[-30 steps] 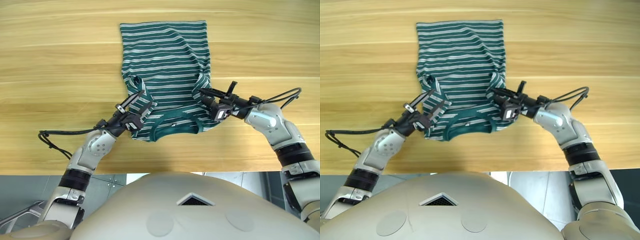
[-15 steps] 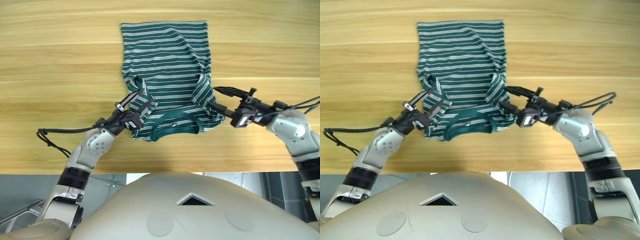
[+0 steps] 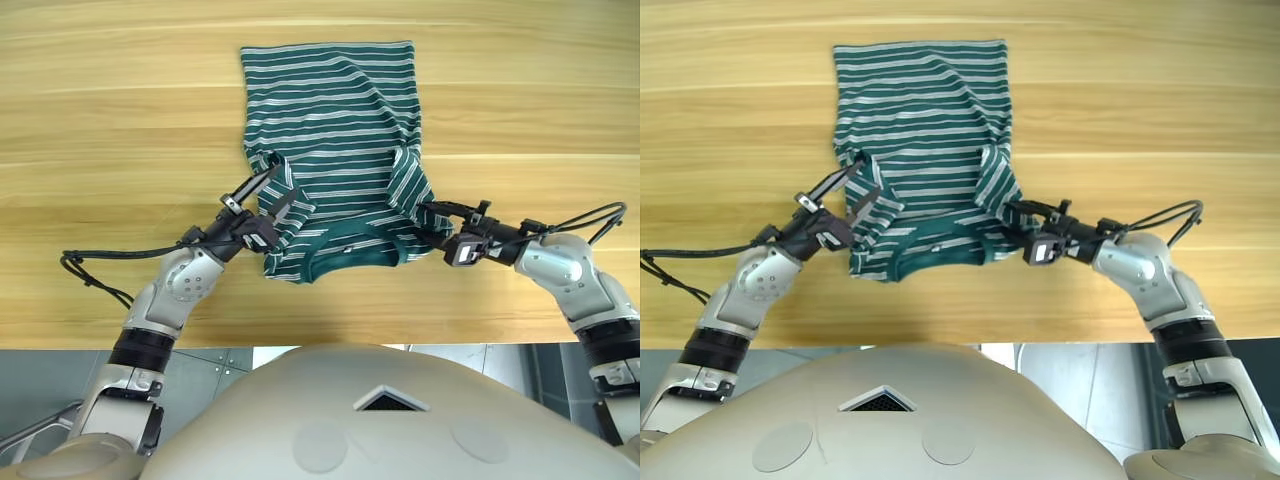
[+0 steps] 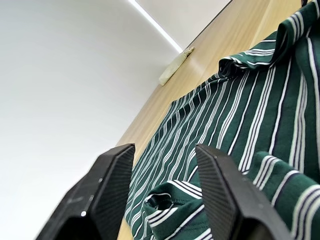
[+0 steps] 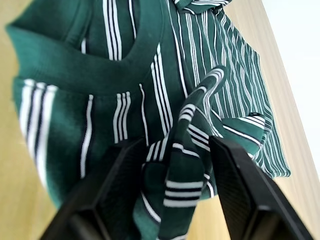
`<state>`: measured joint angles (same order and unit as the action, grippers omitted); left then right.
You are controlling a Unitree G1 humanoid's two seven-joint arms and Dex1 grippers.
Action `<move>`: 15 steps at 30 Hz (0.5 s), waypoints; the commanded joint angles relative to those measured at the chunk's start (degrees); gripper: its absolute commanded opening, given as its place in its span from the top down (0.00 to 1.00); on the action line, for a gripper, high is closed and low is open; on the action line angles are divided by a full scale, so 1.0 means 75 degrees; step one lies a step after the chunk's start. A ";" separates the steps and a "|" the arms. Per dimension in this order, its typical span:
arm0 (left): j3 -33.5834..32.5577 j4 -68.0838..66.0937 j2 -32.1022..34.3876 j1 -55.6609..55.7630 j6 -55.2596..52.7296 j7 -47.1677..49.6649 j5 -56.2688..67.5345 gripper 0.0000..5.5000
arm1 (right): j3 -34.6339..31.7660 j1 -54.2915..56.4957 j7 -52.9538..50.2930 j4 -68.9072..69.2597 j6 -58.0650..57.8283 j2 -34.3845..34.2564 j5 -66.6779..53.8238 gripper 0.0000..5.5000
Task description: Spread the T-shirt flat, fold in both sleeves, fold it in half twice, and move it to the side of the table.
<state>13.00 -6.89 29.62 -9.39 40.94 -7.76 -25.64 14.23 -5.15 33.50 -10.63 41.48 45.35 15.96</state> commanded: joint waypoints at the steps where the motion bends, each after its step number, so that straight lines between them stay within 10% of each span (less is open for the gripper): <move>1: 0.0001 0.0060 0.0089 0.0070 -0.0028 -0.0111 -0.0062 0.59 | 0.0128 -0.0346 0.0178 0.0381 0.0034 0.0157 0.0130 0.57; 15: -0.0202 0.0176 0.0470 0.0091 -0.0096 -0.0409 0.0084 0.59 | -0.0135 -0.1657 0.0654 0.2520 -0.0160 0.0921 -0.0196 0.57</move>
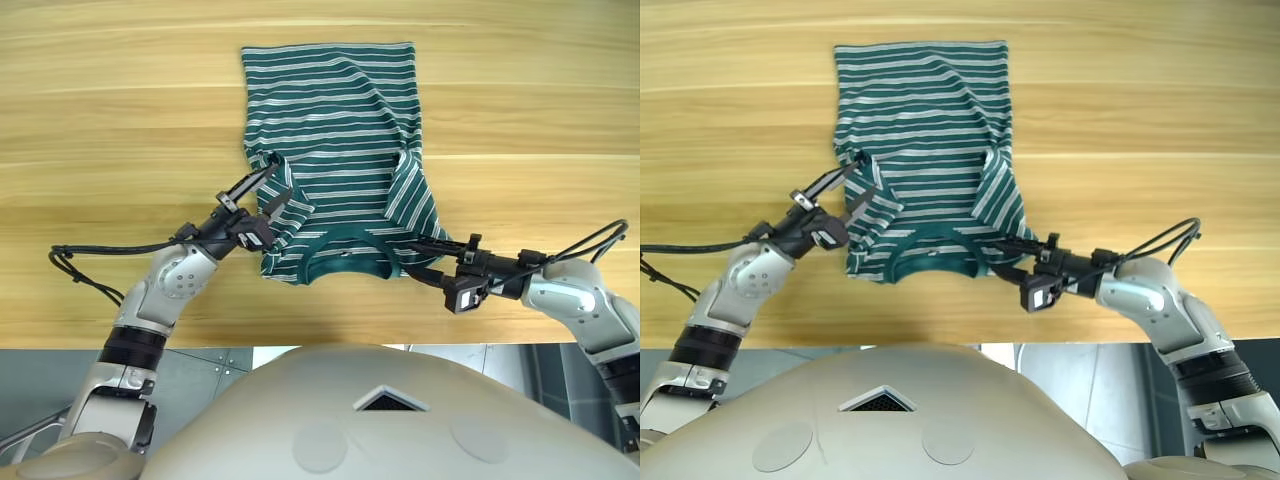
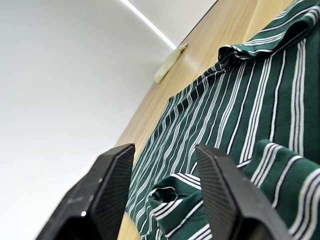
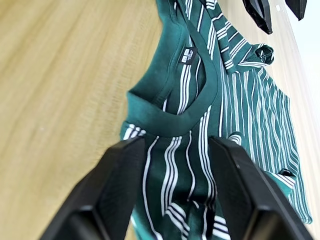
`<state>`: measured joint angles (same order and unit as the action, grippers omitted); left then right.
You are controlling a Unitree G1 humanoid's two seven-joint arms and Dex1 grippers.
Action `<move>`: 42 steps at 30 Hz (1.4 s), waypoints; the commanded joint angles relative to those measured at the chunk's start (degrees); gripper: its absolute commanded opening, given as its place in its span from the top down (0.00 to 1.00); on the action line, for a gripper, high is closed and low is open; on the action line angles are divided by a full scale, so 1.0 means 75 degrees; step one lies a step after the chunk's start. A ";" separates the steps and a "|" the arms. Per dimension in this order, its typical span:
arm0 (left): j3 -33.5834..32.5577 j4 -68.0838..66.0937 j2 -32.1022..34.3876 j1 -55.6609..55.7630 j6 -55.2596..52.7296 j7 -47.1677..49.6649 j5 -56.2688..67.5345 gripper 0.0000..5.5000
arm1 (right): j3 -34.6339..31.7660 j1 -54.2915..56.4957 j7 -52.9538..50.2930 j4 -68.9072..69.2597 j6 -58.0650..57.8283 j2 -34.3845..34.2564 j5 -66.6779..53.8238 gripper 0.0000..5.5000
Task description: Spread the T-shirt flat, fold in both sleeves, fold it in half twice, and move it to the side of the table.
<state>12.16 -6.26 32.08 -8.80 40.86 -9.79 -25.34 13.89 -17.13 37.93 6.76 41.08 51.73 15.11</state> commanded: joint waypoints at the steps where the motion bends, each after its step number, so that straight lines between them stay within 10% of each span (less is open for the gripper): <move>1: -0.0099 0.0089 0.0149 0.0023 -0.0094 -0.0140 0.0038 0.59 | -0.0101 0.0002 0.0046 0.0176 -0.0102 0.0041 -0.0083 0.57; 28: -0.0126 -0.0045 0.0237 0.0202 -0.0055 -0.0112 -0.0065 0.59 | 0.1189 0.0680 0.0743 -0.0571 0.0370 -0.0315 -0.0573 0.57; 36: -0.1875 0.1293 0.1180 -0.1052 0.0192 -0.0328 0.1664 0.59 | -0.0709 0.1564 -0.0371 0.0202 0.0246 -0.1059 -0.3831 0.57; 42: -0.2402 0.0525 0.2709 -0.3365 -0.0588 -0.1911 0.1140 0.59 | -0.1280 0.0953 -0.0401 -0.2121 0.0316 0.0002 -0.0929 0.57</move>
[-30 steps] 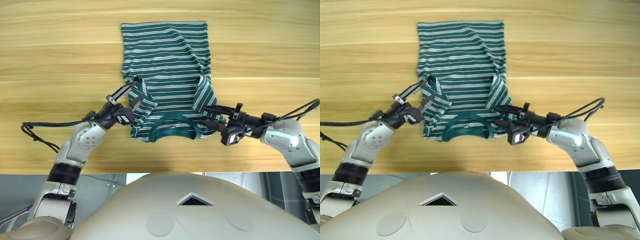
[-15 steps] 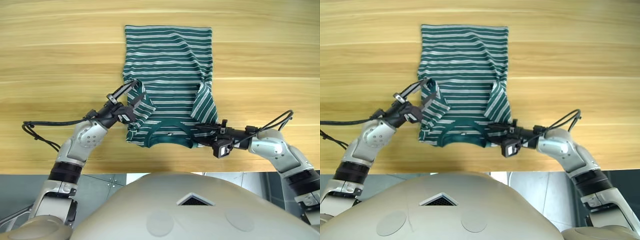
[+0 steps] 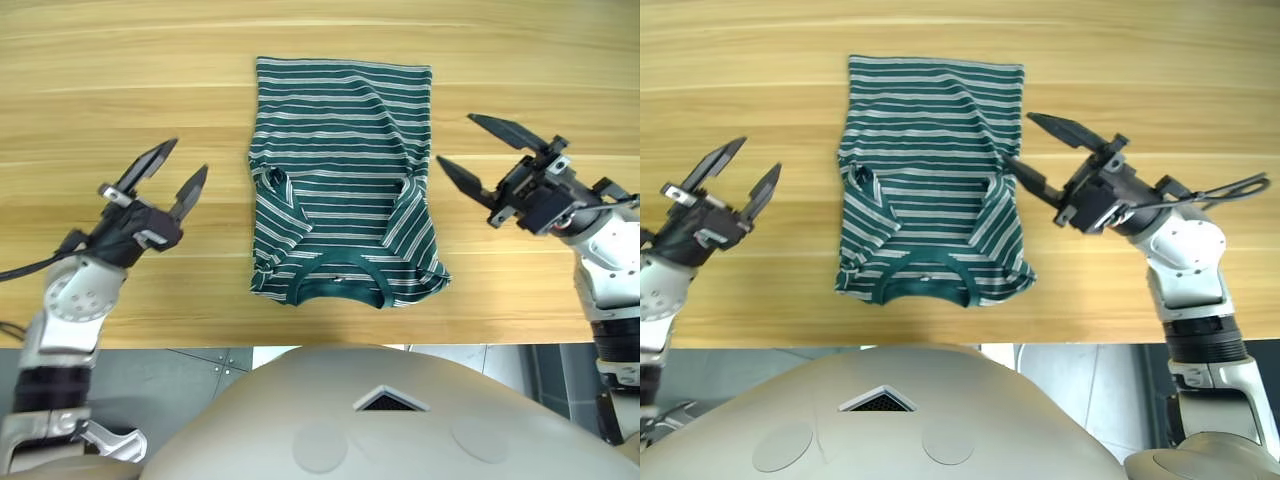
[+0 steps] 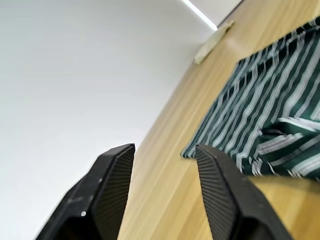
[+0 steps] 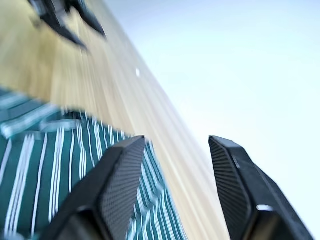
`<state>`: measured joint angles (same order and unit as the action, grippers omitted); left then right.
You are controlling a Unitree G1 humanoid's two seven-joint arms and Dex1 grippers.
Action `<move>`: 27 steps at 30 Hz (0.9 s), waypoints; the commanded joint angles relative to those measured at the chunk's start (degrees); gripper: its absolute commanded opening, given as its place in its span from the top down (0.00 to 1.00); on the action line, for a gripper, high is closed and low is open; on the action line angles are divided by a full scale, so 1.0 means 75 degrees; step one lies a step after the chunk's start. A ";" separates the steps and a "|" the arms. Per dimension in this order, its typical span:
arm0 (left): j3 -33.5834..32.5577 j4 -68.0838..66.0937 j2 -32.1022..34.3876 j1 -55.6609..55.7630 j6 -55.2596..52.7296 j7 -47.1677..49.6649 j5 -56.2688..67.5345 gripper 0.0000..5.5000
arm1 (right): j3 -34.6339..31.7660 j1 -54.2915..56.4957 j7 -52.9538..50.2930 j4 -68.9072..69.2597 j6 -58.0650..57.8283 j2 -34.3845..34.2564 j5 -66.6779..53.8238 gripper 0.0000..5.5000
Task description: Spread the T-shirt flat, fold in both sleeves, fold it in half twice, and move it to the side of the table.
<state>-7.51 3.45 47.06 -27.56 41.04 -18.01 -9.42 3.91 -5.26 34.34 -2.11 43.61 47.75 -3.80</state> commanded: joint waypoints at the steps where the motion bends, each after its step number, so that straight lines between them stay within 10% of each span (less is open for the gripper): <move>1: 0.0407 -0.0819 0.0725 -0.0900 -0.0786 -0.0963 -0.1224 0.59 | 0.0076 -0.0820 0.0055 -0.1019 -0.0023 0.0593 0.1853 0.57; 27: 0.2866 0.0403 0.0797 0.0090 -0.0764 -0.2836 -0.0890 0.59 | 0.0641 -0.1432 0.0013 -0.0193 -0.0564 0.0893 0.3412 0.57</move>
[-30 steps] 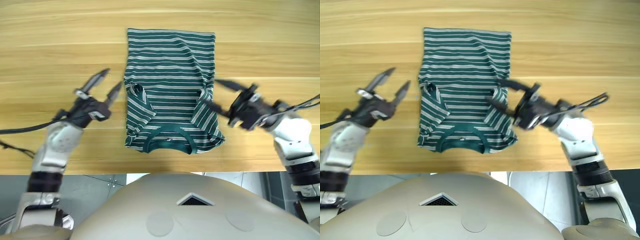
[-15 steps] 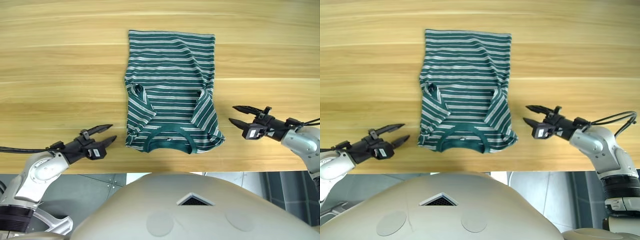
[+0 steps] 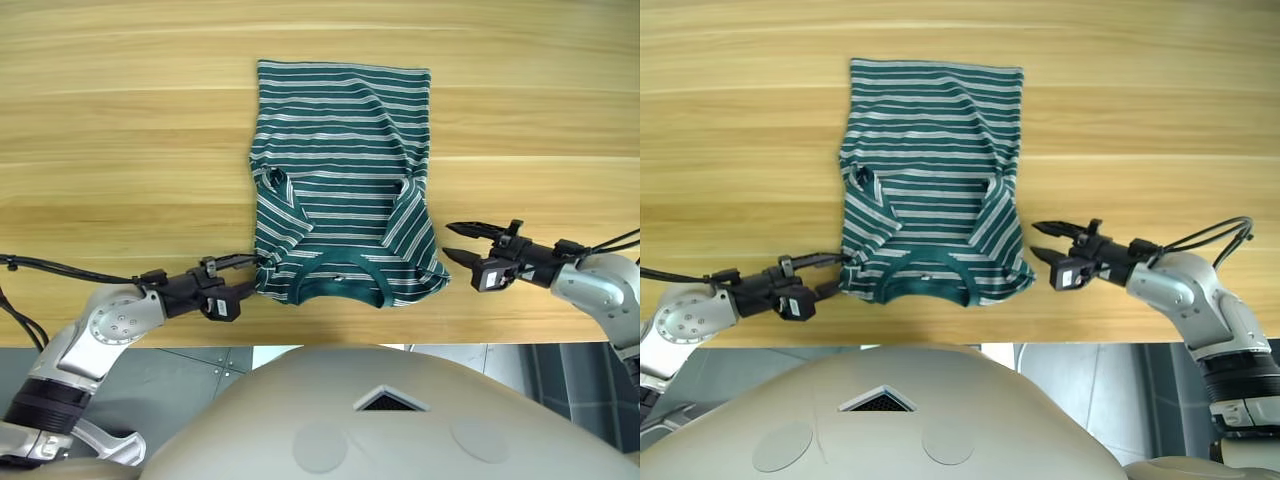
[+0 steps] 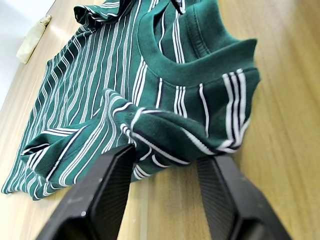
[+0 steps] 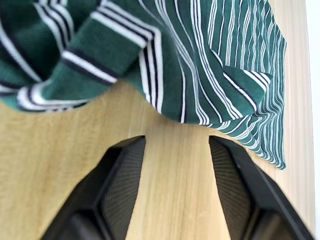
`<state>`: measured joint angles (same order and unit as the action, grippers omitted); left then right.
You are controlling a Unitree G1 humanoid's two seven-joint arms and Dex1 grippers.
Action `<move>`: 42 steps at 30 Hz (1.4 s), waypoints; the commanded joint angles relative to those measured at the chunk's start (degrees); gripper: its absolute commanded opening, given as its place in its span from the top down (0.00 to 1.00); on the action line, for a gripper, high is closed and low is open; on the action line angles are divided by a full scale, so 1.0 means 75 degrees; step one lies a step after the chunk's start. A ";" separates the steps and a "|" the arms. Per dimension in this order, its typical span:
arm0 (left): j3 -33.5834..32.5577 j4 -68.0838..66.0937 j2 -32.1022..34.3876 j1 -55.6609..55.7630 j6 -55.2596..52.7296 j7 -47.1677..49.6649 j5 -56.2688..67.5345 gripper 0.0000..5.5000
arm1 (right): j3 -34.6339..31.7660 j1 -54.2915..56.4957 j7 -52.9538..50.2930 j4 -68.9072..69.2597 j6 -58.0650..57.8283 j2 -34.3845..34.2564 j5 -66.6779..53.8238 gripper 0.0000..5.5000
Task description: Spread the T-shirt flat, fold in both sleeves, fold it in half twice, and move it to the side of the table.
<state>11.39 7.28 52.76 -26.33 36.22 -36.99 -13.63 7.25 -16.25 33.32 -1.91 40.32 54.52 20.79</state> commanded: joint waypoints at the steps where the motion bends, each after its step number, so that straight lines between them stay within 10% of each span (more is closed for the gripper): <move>1: 0.0421 -0.0100 0.0026 -0.0043 -0.0098 -0.0339 -0.0313 0.59 | 0.0215 0.0075 0.0141 -0.0250 -0.0122 -0.0020 0.0128 0.57; 17: 0.1072 -0.1069 -0.0260 0.1031 0.0452 -0.0604 0.0051 0.99 | -0.0360 -0.0526 0.0289 -0.0109 0.0163 0.1072 0.0011 0.57; 42: 0.0247 -0.1795 -0.0778 0.1296 0.0401 -0.0029 0.0584 1.00 | 0.0930 0.0515 0.0965 0.1097 0.0376 0.0177 -0.0441 0.57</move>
<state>12.48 -4.80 47.58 -17.14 39.32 -36.70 -8.59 13.04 -14.57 39.40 5.44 42.81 56.63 17.49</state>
